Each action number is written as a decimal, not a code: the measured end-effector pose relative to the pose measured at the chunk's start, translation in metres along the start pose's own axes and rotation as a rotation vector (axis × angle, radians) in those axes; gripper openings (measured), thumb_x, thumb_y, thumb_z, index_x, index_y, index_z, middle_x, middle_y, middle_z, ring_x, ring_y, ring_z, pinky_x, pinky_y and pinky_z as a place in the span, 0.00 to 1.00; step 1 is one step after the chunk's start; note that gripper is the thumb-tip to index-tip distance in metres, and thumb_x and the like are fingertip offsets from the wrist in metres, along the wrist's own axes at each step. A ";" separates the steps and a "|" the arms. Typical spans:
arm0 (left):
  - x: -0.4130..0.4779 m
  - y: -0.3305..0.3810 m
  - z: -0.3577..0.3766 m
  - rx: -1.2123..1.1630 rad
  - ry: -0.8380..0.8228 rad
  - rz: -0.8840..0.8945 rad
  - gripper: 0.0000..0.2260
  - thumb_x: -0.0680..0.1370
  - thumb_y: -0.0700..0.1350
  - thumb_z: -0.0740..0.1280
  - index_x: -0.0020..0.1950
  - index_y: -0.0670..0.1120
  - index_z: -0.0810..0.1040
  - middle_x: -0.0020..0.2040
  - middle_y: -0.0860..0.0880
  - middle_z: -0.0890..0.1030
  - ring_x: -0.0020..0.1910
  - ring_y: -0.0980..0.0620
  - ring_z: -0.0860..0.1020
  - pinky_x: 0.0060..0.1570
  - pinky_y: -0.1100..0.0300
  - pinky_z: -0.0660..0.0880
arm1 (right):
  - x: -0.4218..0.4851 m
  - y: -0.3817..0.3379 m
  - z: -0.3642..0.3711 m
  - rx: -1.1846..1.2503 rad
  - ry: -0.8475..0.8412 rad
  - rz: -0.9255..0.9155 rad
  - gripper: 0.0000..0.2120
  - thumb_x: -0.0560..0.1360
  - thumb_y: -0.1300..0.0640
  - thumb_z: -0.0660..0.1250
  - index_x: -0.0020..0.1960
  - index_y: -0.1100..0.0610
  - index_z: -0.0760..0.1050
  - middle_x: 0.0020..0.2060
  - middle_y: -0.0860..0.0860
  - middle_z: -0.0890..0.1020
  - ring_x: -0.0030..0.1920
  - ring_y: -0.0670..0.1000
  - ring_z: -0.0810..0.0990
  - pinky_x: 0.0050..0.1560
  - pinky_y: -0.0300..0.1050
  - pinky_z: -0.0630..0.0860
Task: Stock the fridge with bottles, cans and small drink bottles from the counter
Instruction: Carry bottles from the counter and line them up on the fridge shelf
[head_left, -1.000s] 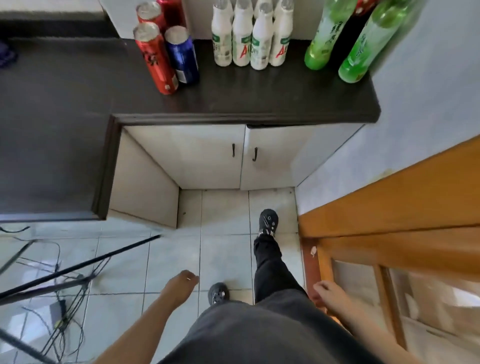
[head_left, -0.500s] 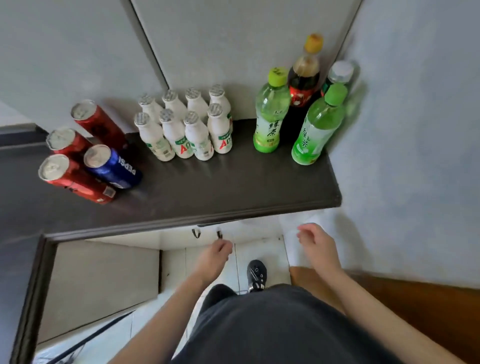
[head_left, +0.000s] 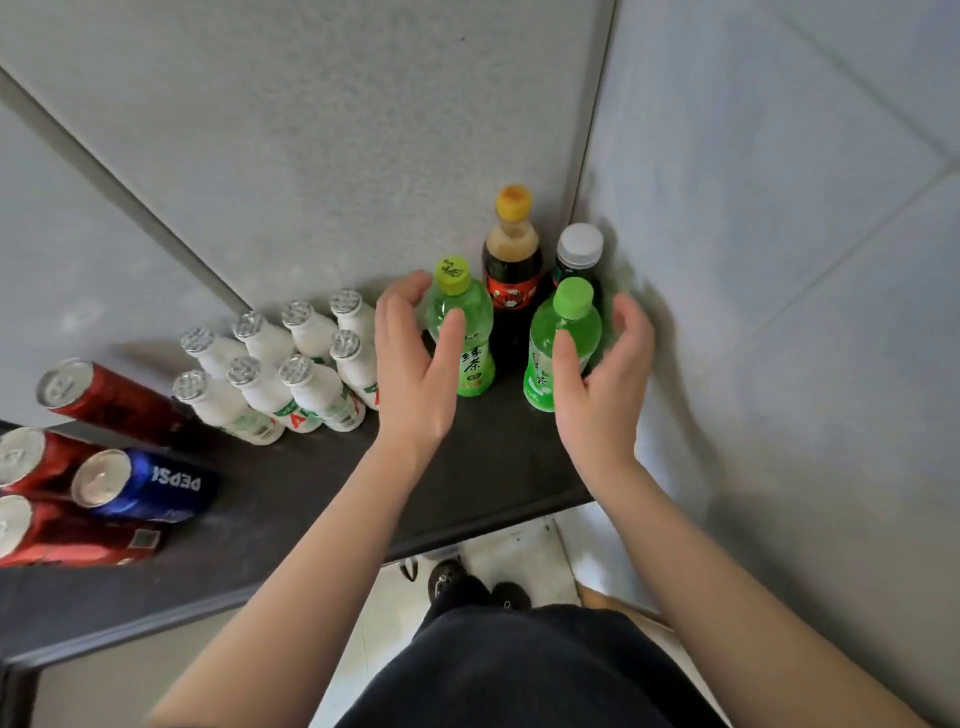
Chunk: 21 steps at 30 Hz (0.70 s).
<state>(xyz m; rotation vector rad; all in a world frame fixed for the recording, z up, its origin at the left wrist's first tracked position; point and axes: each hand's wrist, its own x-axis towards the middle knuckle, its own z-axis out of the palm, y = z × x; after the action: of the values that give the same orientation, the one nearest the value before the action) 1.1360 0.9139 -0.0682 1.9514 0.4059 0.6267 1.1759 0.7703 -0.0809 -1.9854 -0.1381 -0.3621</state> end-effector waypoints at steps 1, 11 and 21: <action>0.009 0.000 0.005 0.024 0.001 0.000 0.20 0.77 0.53 0.60 0.68 0.47 0.67 0.64 0.53 0.69 0.65 0.56 0.68 0.66 0.57 0.66 | 0.007 -0.002 0.003 0.009 -0.022 0.007 0.28 0.74 0.55 0.64 0.68 0.69 0.63 0.64 0.61 0.70 0.65 0.60 0.70 0.67 0.53 0.66; 0.028 -0.017 0.024 0.041 -0.015 0.008 0.14 0.79 0.52 0.59 0.62 0.48 0.70 0.52 0.54 0.76 0.52 0.58 0.74 0.54 0.60 0.70 | 0.021 0.017 0.019 0.030 -0.147 -0.031 0.19 0.76 0.48 0.57 0.59 0.60 0.71 0.52 0.50 0.74 0.53 0.50 0.73 0.55 0.41 0.70; 0.026 -0.024 0.025 0.082 -0.027 -0.029 0.11 0.81 0.50 0.60 0.58 0.45 0.71 0.51 0.51 0.74 0.51 0.55 0.72 0.49 0.60 0.67 | 0.008 0.014 0.015 0.085 -0.036 -0.024 0.13 0.77 0.54 0.60 0.54 0.62 0.73 0.48 0.51 0.75 0.51 0.54 0.75 0.55 0.46 0.71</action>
<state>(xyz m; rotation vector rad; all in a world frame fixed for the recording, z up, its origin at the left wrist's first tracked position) 1.1712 0.9205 -0.0924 2.0264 0.4483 0.5721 1.1901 0.7776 -0.0970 -1.9080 -0.1970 -0.3307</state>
